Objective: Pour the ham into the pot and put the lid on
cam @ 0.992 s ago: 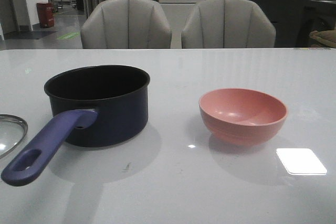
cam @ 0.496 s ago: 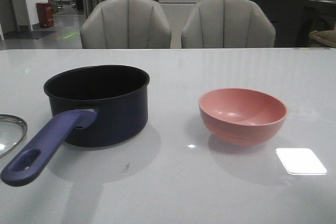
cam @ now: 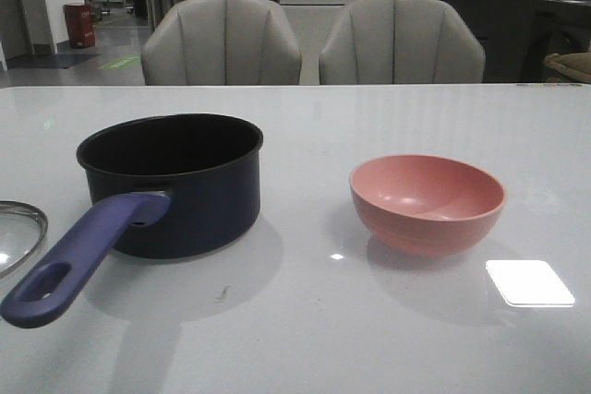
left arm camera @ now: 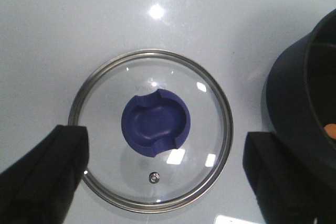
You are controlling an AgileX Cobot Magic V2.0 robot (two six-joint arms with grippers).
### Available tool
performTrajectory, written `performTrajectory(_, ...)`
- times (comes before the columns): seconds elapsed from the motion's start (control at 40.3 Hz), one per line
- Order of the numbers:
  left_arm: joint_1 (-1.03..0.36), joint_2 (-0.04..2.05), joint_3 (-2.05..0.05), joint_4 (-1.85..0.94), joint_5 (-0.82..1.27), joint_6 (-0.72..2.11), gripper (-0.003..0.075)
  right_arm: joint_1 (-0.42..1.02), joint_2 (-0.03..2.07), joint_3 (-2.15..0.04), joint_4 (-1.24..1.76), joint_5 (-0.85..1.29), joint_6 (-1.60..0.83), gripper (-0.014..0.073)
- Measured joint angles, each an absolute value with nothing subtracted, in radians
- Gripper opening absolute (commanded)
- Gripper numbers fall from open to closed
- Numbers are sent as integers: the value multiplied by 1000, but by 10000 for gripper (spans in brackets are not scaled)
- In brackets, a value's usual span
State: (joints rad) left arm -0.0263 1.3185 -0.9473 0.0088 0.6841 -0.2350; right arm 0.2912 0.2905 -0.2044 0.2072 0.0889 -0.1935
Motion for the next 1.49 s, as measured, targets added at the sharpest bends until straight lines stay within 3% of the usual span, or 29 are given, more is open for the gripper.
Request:
performTrajectory(0.298,-26,1543,-1058,7,788,-235,627,291,291,-204,207,89,-193,157)
performTrajectory(0.868,-26,1767,-1160,0,851,-235,622,291,291,-204,208,89,-193,157)
performTrajectory(1.166,-26,1808,-1167,0,854,-235,449,291,291,-204,208,89,-193,157)
performTrajectory(1.489,-26,1827,-1181,-7,860,-235,383,291,291,-204,208,89,-193,157)
